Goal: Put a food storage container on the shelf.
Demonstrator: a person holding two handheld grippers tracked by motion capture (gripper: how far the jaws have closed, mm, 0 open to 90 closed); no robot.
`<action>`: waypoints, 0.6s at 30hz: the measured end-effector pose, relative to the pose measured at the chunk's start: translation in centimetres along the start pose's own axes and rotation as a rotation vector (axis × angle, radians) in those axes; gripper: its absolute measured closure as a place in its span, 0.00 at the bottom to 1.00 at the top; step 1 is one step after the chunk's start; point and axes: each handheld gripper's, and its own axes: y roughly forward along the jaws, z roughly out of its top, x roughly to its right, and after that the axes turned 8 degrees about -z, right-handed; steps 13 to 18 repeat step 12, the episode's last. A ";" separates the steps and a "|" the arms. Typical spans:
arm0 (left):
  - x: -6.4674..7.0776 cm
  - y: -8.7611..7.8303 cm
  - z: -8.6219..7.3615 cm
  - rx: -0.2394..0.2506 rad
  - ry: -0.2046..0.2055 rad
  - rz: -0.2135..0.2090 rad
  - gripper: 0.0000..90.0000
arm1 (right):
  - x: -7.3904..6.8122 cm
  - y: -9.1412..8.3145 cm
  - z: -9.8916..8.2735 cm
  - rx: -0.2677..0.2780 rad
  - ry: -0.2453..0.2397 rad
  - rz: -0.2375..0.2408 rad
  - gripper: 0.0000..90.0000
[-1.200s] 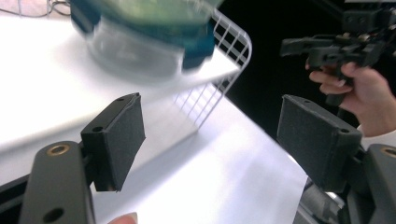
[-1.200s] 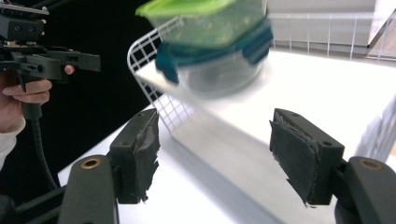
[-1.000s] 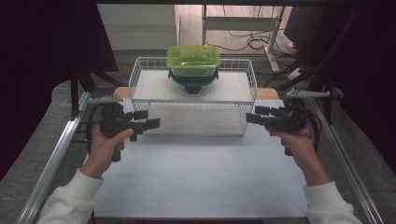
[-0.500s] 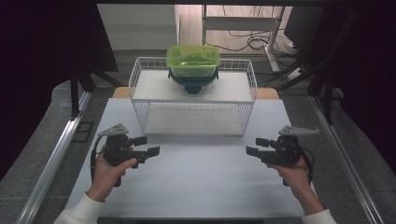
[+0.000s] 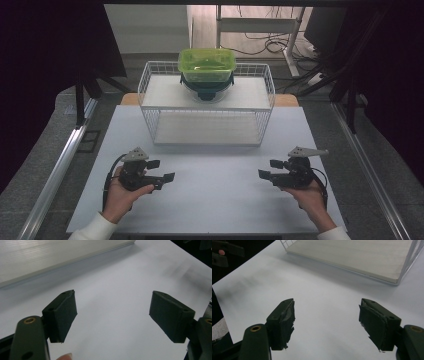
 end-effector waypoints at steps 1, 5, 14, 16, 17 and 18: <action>0.0 0.0 0.0 -0.001 0.003 0.001 0.24 | 0.1 0.0 0.0 0.005 0.000 -0.001 0.31; 0.0 0.2 -0.1 -0.008 -0.004 0.002 0.24 | 0.3 -0.2 0.0 0.008 0.012 -0.011 0.30; -0.3 0.6 -0.2 -0.014 0.012 0.027 0.22 | 0.3 0.0 -0.1 0.018 0.000 -0.036 0.24; -0.3 0.6 -0.2 -0.014 0.012 0.027 0.22 | 0.3 0.0 -0.1 0.018 0.000 -0.036 0.24; -0.3 0.6 -0.2 -0.014 0.012 0.027 0.22 | 0.3 0.0 -0.1 0.018 0.000 -0.036 0.24; -0.3 0.6 -0.2 -0.014 0.012 0.027 0.22 | 0.3 0.0 -0.1 0.018 0.000 -0.036 0.24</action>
